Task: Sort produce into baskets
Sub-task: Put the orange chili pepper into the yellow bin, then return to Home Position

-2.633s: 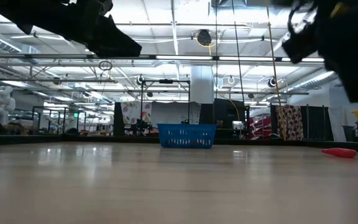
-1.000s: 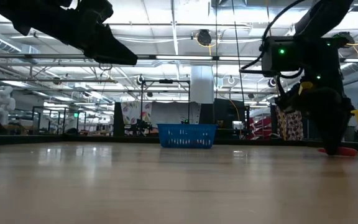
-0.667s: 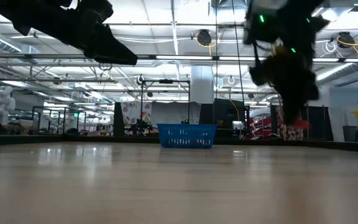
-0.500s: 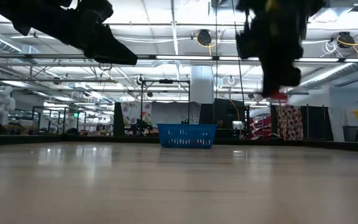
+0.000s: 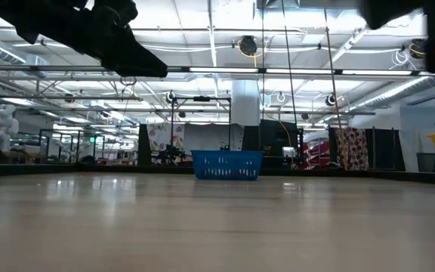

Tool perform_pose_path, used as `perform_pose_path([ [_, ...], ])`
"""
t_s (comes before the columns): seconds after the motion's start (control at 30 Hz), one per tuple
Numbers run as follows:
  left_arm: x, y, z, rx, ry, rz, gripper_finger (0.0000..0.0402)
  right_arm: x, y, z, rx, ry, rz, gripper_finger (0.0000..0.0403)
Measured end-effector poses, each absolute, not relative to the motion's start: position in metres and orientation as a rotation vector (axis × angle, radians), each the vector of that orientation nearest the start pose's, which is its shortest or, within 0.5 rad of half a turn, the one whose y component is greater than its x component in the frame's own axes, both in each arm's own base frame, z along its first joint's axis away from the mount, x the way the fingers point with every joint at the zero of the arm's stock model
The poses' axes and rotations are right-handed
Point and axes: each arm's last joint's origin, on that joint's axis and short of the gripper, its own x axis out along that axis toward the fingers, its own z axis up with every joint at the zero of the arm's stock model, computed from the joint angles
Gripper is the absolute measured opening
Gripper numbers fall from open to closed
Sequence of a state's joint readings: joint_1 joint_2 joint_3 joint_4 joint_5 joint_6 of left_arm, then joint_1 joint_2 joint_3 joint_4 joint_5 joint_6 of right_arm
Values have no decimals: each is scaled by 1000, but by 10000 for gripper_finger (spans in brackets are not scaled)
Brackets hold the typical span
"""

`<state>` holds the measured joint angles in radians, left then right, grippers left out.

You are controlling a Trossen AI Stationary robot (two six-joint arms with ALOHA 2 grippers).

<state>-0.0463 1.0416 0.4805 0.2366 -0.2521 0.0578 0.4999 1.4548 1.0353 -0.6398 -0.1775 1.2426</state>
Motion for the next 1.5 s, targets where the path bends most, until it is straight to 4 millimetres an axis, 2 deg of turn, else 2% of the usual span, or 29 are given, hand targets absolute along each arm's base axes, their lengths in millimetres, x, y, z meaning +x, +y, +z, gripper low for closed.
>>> perform_pose_path([
  [0.13,217,-3,221,81,324,182,215,234,165,231,936,1274,-213,16],
  [0.27,217,-4,221,71,323,180,215,225,176,225,905,1254,-303,21],
  [0.57,217,-4,221,-1,316,192,215,210,179,213,771,1382,-374,91],
  [0.83,218,-4,229,-63,242,185,215,214,179,214,619,1303,-280,150],
  [1.03,218,-6,252,-82,160,147,215,222,182,218,448,1165,-149,159],
  [1.27,209,-6,284,-151,37,141,215,236,182,225,99,940,-23,155],
  [1.5,196,-5,307,-216,-104,126,215,253,168,231,-165,868,99,155],
])
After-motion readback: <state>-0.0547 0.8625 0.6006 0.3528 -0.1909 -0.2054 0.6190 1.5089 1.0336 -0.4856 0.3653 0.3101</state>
